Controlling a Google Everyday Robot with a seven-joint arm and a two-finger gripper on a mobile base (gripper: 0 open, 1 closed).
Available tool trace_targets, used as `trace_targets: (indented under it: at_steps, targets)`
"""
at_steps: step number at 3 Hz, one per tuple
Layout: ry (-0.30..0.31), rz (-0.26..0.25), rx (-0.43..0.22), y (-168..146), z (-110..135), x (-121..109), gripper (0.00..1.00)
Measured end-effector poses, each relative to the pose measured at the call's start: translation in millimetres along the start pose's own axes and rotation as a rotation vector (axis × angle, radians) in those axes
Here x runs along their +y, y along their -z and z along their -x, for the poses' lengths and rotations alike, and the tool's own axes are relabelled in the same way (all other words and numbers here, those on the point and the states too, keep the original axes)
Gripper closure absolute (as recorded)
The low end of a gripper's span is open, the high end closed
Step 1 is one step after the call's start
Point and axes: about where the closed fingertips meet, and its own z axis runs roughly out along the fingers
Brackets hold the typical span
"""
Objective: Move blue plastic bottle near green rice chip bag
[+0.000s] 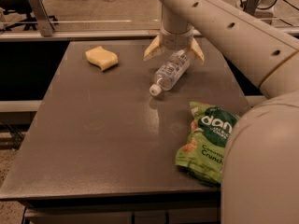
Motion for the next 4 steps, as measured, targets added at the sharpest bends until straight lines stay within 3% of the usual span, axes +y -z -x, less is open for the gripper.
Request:
trace_targets:
  at_steps: [1,2,3,4]
  targets:
    - [-0.095,-0.098,-0.047,10.6,11.8,-8.1,0.00]
    - [-0.135,-0.058,-0.068,14.8,24.1,-16.7,0.00]
    - [-0.149,0.027,-0.061,9.8,29.7,-17.5,0.00]
    - [-0.154,0.034,-0.066,1.5,33.0,-17.3,0.17]
